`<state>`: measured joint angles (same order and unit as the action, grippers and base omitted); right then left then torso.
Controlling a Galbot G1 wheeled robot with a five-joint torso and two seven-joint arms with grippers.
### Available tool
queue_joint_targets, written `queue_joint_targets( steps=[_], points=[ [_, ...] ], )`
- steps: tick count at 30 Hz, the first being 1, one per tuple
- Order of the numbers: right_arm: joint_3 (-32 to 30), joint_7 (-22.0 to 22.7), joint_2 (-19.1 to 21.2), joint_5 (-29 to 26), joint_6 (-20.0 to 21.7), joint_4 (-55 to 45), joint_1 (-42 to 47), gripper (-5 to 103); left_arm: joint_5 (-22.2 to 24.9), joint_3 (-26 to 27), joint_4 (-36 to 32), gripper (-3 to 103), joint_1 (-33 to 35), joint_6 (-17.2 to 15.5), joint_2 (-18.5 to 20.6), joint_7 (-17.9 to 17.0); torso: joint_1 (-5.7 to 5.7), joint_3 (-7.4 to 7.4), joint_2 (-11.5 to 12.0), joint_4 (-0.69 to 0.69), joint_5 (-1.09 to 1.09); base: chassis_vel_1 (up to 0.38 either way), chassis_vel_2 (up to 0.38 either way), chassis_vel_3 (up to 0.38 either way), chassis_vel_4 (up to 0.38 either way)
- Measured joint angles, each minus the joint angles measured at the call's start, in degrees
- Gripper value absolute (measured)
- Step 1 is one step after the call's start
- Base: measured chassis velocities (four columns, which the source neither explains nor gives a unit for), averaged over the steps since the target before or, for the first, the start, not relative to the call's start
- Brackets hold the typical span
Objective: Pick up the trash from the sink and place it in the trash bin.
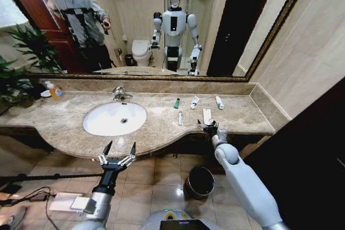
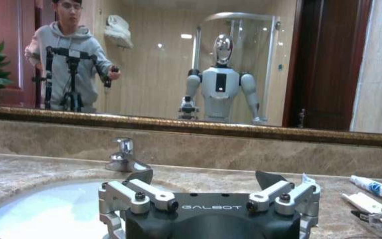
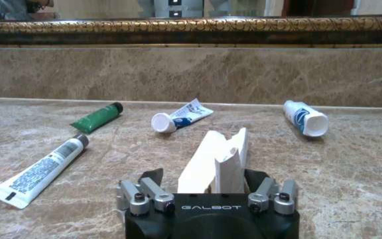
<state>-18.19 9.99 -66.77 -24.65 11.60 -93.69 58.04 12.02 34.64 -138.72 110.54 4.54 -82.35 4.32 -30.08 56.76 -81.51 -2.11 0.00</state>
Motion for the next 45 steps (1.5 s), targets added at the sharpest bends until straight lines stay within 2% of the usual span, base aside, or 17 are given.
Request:
queue_joint_targets(
  steps=[4, 9, 12, 14, 15, 18, 22, 24, 30, 40, 43, 45],
  points=[
    [-0.4, 0.1, 0.2, -0.1, -0.3, -0.1, 0.3, 67, 0.0, 0.0, 0.0, 100, 0.0, 0.0, 0.0, 0.0, 0.0, 0.0, 0.0, 0.0, 0.0, 0.0, 0.0, 0.0, 0.0],
    [-0.6, 0.0, 0.2, -0.3, -0.8, -0.3, 0.5, 58, 0.0, 0.0, 0.0, 100, 0.0, 0.0, 0.0, 0.0, 0.0, 0.0, 0.0, 0.0, 0.0, 0.0, 0.0, 0.0, 0.0],
    [-0.7, 0.0, 0.1, -0.3, -0.9, -0.6, 0.7, 46, 0.0, 0.0, 0.0, 100, 0.0, 0.0, 0.0, 0.0, 0.0, 0.0, 0.0, 0.0, 0.0, 0.0, 0.0, 0.0, 0.0],
    [-0.7, 0.0, 0.1, -0.3, -0.9, -0.6, 0.7, 46, 0.0, 0.0, 0.0, 100, 0.0, 0.0, 0.0, 0.0, 0.01, 0.0, 0.0, 0.0, 0.0, 0.0, 0.0, 0.0, 0.0],
    [-0.7, 0.0, 0.0, -0.3, -0.9, -0.7, 0.7, 38, 0.0, 0.0, 0.0, 100, 0.0, 0.0, 0.0, 0.0, 0.01, 0.0, 0.0, 0.0, 0.0, 0.0, 0.0, 0.0, 0.0],
    [-0.7, 0.0, 0.0, -0.3, -0.9, -0.8, 0.7, 34, 0.0, 0.0, 0.0, 100, 0.0, 0.0, 0.0, 0.0, 0.0, 0.0, 0.0, 0.0, 0.0, 0.0, 0.0, 0.0, 0.0],
    [-0.9, 0.0, -0.1, -0.3, -0.9, -1.3, 1.0, 18, 0.0, 0.0, 0.0, 100, 0.0, 0.0, 0.0, 0.0, 0.0, 0.0, 0.0, 0.0, 0.0, 0.0, 0.0, 0.0, 0.0],
    [-1.0, 0.0, -0.1, -0.3, -0.9, -1.6, 1.2, 18, 0.0, 0.0, 0.0, 100, 0.0, 0.0, 0.0, 0.0, 0.0, 0.0, 0.0, 0.0, -0.01, 0.0, 0.0, 0.0, 0.0],
    [-2.7, 0.0, 0.6, -1.3, -0.9, -4.5, 3.1, 1, 0.0, 0.0, 0.0, 100, 0.0, 0.0, 0.0, 0.0, 0.01, 0.0, 0.0, 0.0, -0.01, 0.0, 0.0, 0.0, 0.0],
    [-8.4, 0.0, 2.2, -2.9, -0.6, -14.3, 11.6, 0, 0.0, 0.0, 0.0, 100, 0.0, 0.0, 0.0, 0.0, 0.0, -0.01, 0.0, 0.0, -0.02, 0.0, 0.0, 0.0, 0.0],
    [-11.2, -0.8, 2.3, -2.8, -2.4, -21.0, 19.6, 0, 0.0, 0.0, 0.0, 100, 0.0, 0.0, 0.0, 0.0, 0.01, -0.01, 0.0, 0.01, -0.01, 0.0, 0.0, 0.0, 0.0],
    [-11.7, -1.2, 1.9, -2.4, -3.5, -22.6, 21.8, 0, 0.0, 0.0, 0.0, 100, 0.0, 0.0, 0.0, 0.0, 0.01, -0.01, 0.0, 0.0, 0.0, 0.0, 0.0, 0.0, 0.0]
  ],
)
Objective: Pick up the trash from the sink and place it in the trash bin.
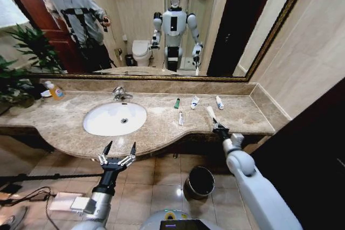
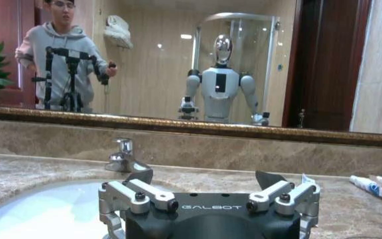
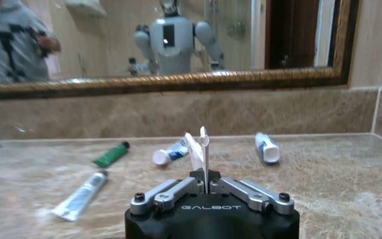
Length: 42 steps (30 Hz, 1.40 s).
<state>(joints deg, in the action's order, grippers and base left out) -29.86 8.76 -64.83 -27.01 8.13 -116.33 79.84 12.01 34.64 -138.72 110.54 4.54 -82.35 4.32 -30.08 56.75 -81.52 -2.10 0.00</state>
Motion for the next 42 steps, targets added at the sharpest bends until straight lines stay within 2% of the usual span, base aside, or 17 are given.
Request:
queue_joint_targets(
  steps=[3, 4, 6, 8, 9, 11, 17, 20, 22, 23, 26, 27, 29, 31, 36, 40, 42],
  points=[
    [-1.4, -2.7, -2.4, 3.6, -6.4, -2.9, 6.0, 0, 0.0, 0.0, 0.0, 100, 0.0, 0.0, 0.0, 0.0, 0.0, 0.0, 0.0, 0.0, 0.0, 0.0, 0.0, 0.0, 0.0],
    [-1.4, -2.7, -2.4, 3.6, -6.4, -2.9, 6.0, 0, 0.0, 0.0, 0.0, 100, 0.0, 0.0, 0.0, 0.0, 0.0, 0.0, 0.0, 0.0, 0.0, 0.0, 0.0, 0.0, 0.0],
    [-2.1, -4.3, -5.3, 6.1, -11.1, -4.1, 10.2, 0, 0.0, 0.0, 0.0, 100, 0.0, 0.0, 0.0, 0.0, 0.0, 0.0, 0.0, -0.01, 0.0, 0.0, 0.0, 0.0, 0.0],
    [-2.6, -5.1, -8.1, 6.9, -14.2, -4.8, 13.8, 0, 0.0, 0.0, 0.0, 100, 0.0, 0.0, 0.0, 0.0, 0.0, 0.0, 0.0, 0.0, 0.0, 0.0, 0.0, 0.0, 0.0],
    [-2.6, -5.1, -8.1, 6.9, -14.2, -4.8, 13.8, 0, 0.0, 0.0, 0.0, 100, 0.0, 0.0, 0.0, 0.0, 0.0, 0.0, 0.0, 0.0, 0.0, 0.0, 0.0, 0.0, 0.0],
    [-3.4, -5.8, -11.4, 8.3, -18.1, -4.5, 18.2, 0, 0.0, 0.0, 0.0, 100, 0.0, 0.0, 0.0, 0.0, 0.01, -0.01, 0.0, 0.01, 0.01, 0.0, 0.0, 0.0, 0.0],
    [-4.7, -7.6, -12.9, 9.2, -24.1, 0.6, 20.1, 0, 0.0, 0.0, 0.0, 100, 0.0, 0.0, 0.0, 0.0, 0.01, 0.0, 0.0, 0.0, 0.0, 0.0, 0.0, 0.0, 0.0],
    [-5.7, -10.3, -12.2, 6.9, -26.3, 5.4, 18.9, 0, 0.0, 0.0, 0.0, 100, 0.0, 0.0, 0.0, 0.0, 0.0, 0.0, 0.0, 0.0, -0.01, 0.0, 0.0, 0.0, 0.0],
    [-6.2, -12.2, -9.2, 2.2, -28.9, 11.2, 17.3, 0, 0.0, 0.0, 0.0, 100, 0.0, 0.0, 0.0, 0.0, 0.0, 0.0, 0.0, -0.01, -0.02, 0.0, 0.0, 0.0, 0.0],
    [-6.2, -12.2, -9.2, 2.2, -28.9, 11.2, 17.3, 0, 0.0, 0.0, 0.0, 100, 0.0, 0.0, 0.0, 0.0, 0.0, 0.0, 0.0, -0.01, -0.02, 0.0, 0.0, 0.0, 0.0],
    [-5.4, -15.6, -3.8, -5.8, -34.9, 22.1, 14.6, 0, 0.0, 0.0, 0.0, 100, 0.0, 0.0, 0.0, 0.0, -0.01, 0.01, 0.0, -0.01, 0.0, 0.0, 0.0, 0.0, 0.0],
    [-5.4, -15.6, -3.8, -5.8, -34.9, 22.1, 14.6, 0, 0.0, 0.0, 0.0, 100, 0.0, 0.0, 0.0, 0.0, -0.01, 0.01, 0.0, -0.01, 0.0, 0.0, 0.0, 0.0, 0.0],
    [-4.0, -18.2, -1.6, -9.0, -38.1, 29.6, 12.8, 0, 0.0, 0.0, 0.0, 100, 0.0, 0.0, 0.0, 0.0, -0.01, 0.01, 0.0, -0.01, -0.02, 0.0, 0.0, 0.0, 0.0],
    [-3.0, -20.5, -1.0, -9.4, -40.2, 37.1, 10.0, 0, 0.0, 0.0, 0.0, 100, 0.0, 0.0, 0.0, 0.0, -0.01, 0.01, 0.0, 0.0, -0.01, 0.0, 0.0, 0.0, 0.0],
    [-1.9, -21.4, -2.1, -7.7, -40.0, 44.5, 6.6, 0, 0.0, 0.0, 0.0, 100, 0.0, 0.0, 0.0, 0.0, -0.01, 0.01, 0.0, 0.0, 0.0, 0.0, 0.0, 0.0, 0.0],
    [-1.5, -20.5, -4.4, -4.0, -38.1, 47.4, 4.8, 0, 0.0, 0.0, 0.0, 100, 0.0, 0.0, 0.0, 0.0, -0.01, 0.01, 0.0, -0.01, -0.01, 0.0, 0.0, 0.0, 0.0],
    [-1.3, -19.9, -6.0, -1.0, -35.6, 48.8, 4.3, 0, 0.0, 0.0, 0.0, 100, 0.0, 0.0, 0.0, 0.0, -0.01, 0.01, 0.0, -0.01, 0.0, 0.0, 0.0, 0.0, 0.0]
  ],
)
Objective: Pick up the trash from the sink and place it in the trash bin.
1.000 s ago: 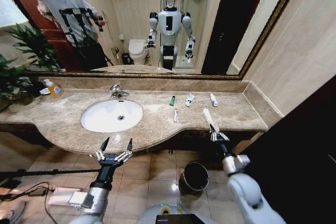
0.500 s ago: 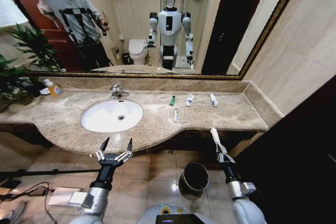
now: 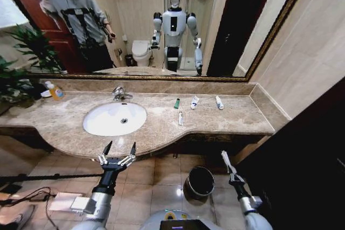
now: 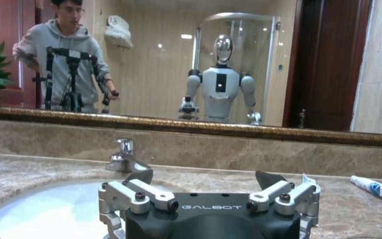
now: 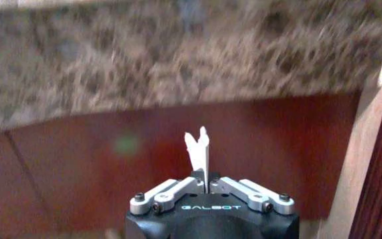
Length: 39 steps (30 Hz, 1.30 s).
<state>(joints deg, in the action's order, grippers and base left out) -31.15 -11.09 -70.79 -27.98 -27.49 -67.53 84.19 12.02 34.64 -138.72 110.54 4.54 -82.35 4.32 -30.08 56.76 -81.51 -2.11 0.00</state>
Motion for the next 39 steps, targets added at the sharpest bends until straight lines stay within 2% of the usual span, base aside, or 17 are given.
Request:
queue_joint_targets(
  steps=[3, 7, 9, 12, 14, 19, 20, 22, 25, 32, 33, 35, 36, 39],
  points=[
    [0.1, 0.2, -1.0, 1.8, 1.2, 1.2, -0.3, 0, 0.0, 0.0, 0.0, 100, 0.0, 0.0, 0.0, 0.0, 0.0, 0.0, 0.0, 0.0, 0.02, 0.0, 0.0, 0.0, 0.0],
    [-0.1, 1.8, -4.2, 9.3, 2.8, 6.8, -2.0, 0, 0.0, 0.0, 0.0, 100, 0.0, 0.0, 0.0, 0.0, 0.0, 0.0, 0.0, 0.01, -0.01, 0.0, 0.0, 0.0, 0.0],
    [-0.1, 2.2, -4.7, 10.5, 3.2, 7.8, -2.2, 0, 0.0, 0.0, 0.0, 100, 0.0, 0.0, 0.0, 0.0, 0.0, 0.0, 0.0, 0.01, 0.0, 0.0, 0.0, 0.0, 0.0],
    [0.0, 3.0, -6.2, 13.5, 5.3, 9.9, -2.9, 0, 0.0, 0.0, 0.0, 100, 0.0, 0.0, 0.0, 0.0, 0.0, 0.0, 0.0, 0.0, 0.02, 0.0, 0.0, 0.0, 0.0],
    [0.1, 3.4, -7.5, 16.6, 8.3, 12.0, -3.9, 0, 0.0, 0.0, 0.0, 100, 0.0, 0.0, 0.0, 0.0, 0.0, 0.0, 0.0, 0.01, 0.01, 0.0, 0.0, 0.0, 0.0],
    [0.2, 4.1, -9.3, 22.7, 11.3, 16.1, -7.1, 0, 0.0, 0.0, 0.0, 100, 0.0, 0.0, 0.0, 0.0, 0.0, 0.0, 0.0, 0.0, 0.0, 0.0, 0.0, 0.0, 0.0],
    [0.2, 4.1, -9.3, 22.7, 11.3, 16.1, -7.1, 0, 0.0, 0.0, 0.0, 100, 0.0, 0.0, 0.0, 0.0, 0.0, 0.0, 0.0, 0.0, 0.0, 0.0, 0.0, 0.0, 0.0],
    [0.5, 4.3, -10.2, 25.2, 14.7, 19.2, -10.3, 0, 0.0, 0.0, 0.0, 100, 0.0, 0.0, 0.0, 0.0, 0.0, 0.0, 0.0, 0.0, -0.02, 0.0, 0.0, 0.0, 0.0],
    [0.5, 4.7, -10.8, 27.4, 16.5, 22.6, -13.6, 0, 0.0, 0.0, 0.0, 100, 0.0, 0.0, 0.0, 0.0, 0.0, 0.0, 0.0, 0.01, 0.02, 0.0, 0.0, 0.0, 0.0],
    [0.2, 4.9, -11.9, 31.8, 17.7, 31.1, -20.5, 0, 0.0, 0.0, 0.0, 100, 0.0, 0.0, 0.0, 0.0, 0.0, 0.0, 0.0, 0.0, -0.01, 0.0, 0.0, 0.0, 0.0],
    [0.2, 4.8, -12.2, 32.0, 18.7, 31.9, -21.4, -3, 0.0, 0.0, 0.0, 100, 0.0, 0.0, 0.0, 0.0, 0.0, 0.0, 0.0, 0.0, -0.01, 0.0, 0.0, 0.0, 0.0],
    [0.2, 4.8, -12.5, 32.5, 19.7, 32.9, -22.4, 7, 0.0, 0.0, 0.0, 100, 0.0, 0.0, 0.0, 0.0, 0.0, 0.0, 0.0, 0.0, 0.01, 0.0, 0.0, 0.0, 0.0],
    [0.2, 4.8, -12.5, 32.5, 19.7, 32.9, -22.4, 7, 0.0, 0.0, 0.0, 100, 0.0, 0.0, 0.0, 0.0, 0.0, 0.0, 0.0, 0.0, 0.01, 0.0, 0.0, 0.0, 0.0],
    [0.0, 4.5, -13.0, 32.9, 20.7, 34.7, -23.8, 23, 0.0, 0.0, 0.0, 100, 0.0, 0.0, 0.0, 0.0, 0.0, 0.0, 0.0, 0.01, 0.0, 0.0, 0.0, 0.0, 0.0]
  ],
)
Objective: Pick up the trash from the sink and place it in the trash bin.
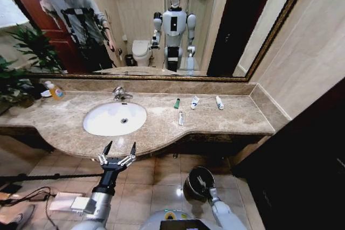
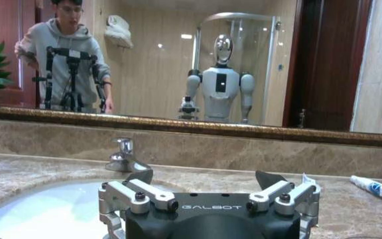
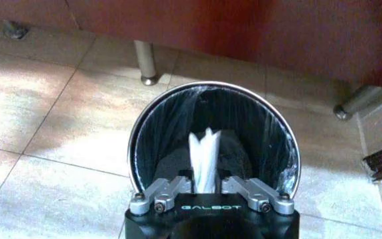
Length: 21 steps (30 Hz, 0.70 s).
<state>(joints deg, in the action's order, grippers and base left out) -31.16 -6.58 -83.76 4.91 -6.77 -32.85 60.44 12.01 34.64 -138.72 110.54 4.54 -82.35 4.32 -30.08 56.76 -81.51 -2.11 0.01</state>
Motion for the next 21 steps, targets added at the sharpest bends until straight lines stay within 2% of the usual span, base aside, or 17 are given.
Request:
queue_joint_targets(
  steps=[2, 3, 4, 6, 7, 9, 10, 12, 14, 15, 16, 17, 18, 20, 21],
  points=[
    [-0.1, 0.0, -0.1, 0.0, 0.1, 0.4, -0.3, 23, 0.0, 0.0, 0.0, 100, 0.0, 0.0, 0.0, 0.0, 0.0, 0.0, 0.0, 0.0, 0.0, 0.0, 0.0, 0.0, 0.0],
    [-0.1, -0.1, -0.1, -0.1, 0.1, 1.1, -0.8, 33, 0.0, 0.0, 0.0, 100, 0.0, 0.0, 0.0, 0.0, 0.0, 0.0, 0.0, 0.0, -0.01, 0.0, 0.0, 0.0, 0.0],
    [-0.1, -0.1, -0.1, -0.1, 0.1, 1.1, -0.8, 33, 0.0, 0.0, 0.0, 100, 0.0, 0.0, 0.0, 0.0, 0.0, 0.0, 0.0, 0.0, -0.01, 0.0, 0.0, 0.0, 0.0],
    [-0.1, -0.1, -0.1, -0.1, 0.0, 1.8, -1.2, 44, 0.0, 0.0, 0.0, 100, 0.0, 0.0, 0.0, 0.0, 0.0, 0.0, 0.0, 0.0, 0.0, 0.0, 0.0, 0.0, 0.0],
    [-0.1, -0.1, -0.1, -0.1, -0.1, 2.0, -1.3, 44, 0.0, 0.0, 0.0, 100, 0.0, 0.0, 0.0, 0.0, 0.0, 0.0, 0.0, 0.0, -0.01, 0.0, 0.0, 0.0, 0.0],
    [-0.2, -0.1, -0.1, -0.2, -0.5, 2.6, -1.6, 55, 0.0, 0.0, 0.0, 100, 0.0, 0.0, 0.0, 0.0, 0.0, 0.0, 0.0, 0.0, 0.0, 0.0, 0.0, 0.0, 0.0],
    [-0.2, -0.1, -0.1, -0.2, -0.5, 2.6, -1.6, 55, 0.0, 0.0, 0.0, 100, 0.0, 0.0, 0.0, 0.0, 0.0, 0.0, 0.0, 0.0, 0.0, 0.0, 0.0, 0.0, 0.0],
    [-0.2, 0.0, 0.0, -0.2, -1.0, 2.8, -1.5, 66, 0.0, 0.0, 0.0, 100, 0.0, 0.0, 0.0, 0.0, 0.0, 0.0, 0.0, 0.0, 0.0, 0.0, 0.0, 0.0, 0.0],
    [-0.2, 0.0, 0.0, -0.2, -1.1, 2.8, -1.5, 66, 0.0, 0.0, 0.0, 100, 0.0, 0.0, 0.0, 0.0, 0.0, 0.0, 0.0, 0.0, 0.0, 0.0, 0.0, 0.0, 0.0],
    [-0.2, 0.0, 0.0, -0.2, -1.2, 2.7, -1.4, 77, 0.0, 0.0, 0.0, 100, 0.0, 0.0, 0.0, 0.0, 0.0, 0.0, 0.0, 0.0, -0.01, 0.0, 0.0, 0.0, 0.0],
    [-0.2, 0.0, 0.0, -0.2, -1.4, 2.6, -1.3, 77, 0.0, 0.0, 0.0, 100, 0.0, 0.0, 0.0, 0.0, 0.0, 0.0, 0.0, 0.0, -0.01, 0.0, 0.0, 0.0, 0.0],
    [-0.2, 0.1, 0.0, -0.3, -1.5, 2.4, -1.1, 82, 0.0, 0.0, 0.0, 100, 0.0, 0.0, 0.0, 0.0, 0.0, 0.0, 0.0, 0.0, -0.01, 0.0, 0.0, 0.0, 0.0],
    [-0.2, 0.1, 0.0, -0.3, -1.5, 2.4, -1.1, 82, 0.0, 0.0, 0.0, 100, 0.0, 0.0, 0.0, 0.0, 0.0, 0.0, 0.0, 0.0, -0.01, 0.0, 0.0, 0.0, 0.0],
    [-0.2, 0.2, 0.2, -0.4, -1.7, 1.6, -0.7, 93, 0.0, 0.0, 0.0, 100, 0.0, 0.0, 0.0, 0.0, 0.0, 0.0, 0.0, 0.0, -0.01, 0.0, 0.0, 0.0, 0.0],
    [-0.2, 0.2, 0.2, -0.4, -1.7, 1.6, -0.7, 93, 0.0, 0.0, 0.0, 100, 0.0, 0.0, 0.0, 0.0, 0.0, 0.0, 0.0, 0.0, -0.01, 0.0, 0.0, 0.0, 0.0]
  ],
)
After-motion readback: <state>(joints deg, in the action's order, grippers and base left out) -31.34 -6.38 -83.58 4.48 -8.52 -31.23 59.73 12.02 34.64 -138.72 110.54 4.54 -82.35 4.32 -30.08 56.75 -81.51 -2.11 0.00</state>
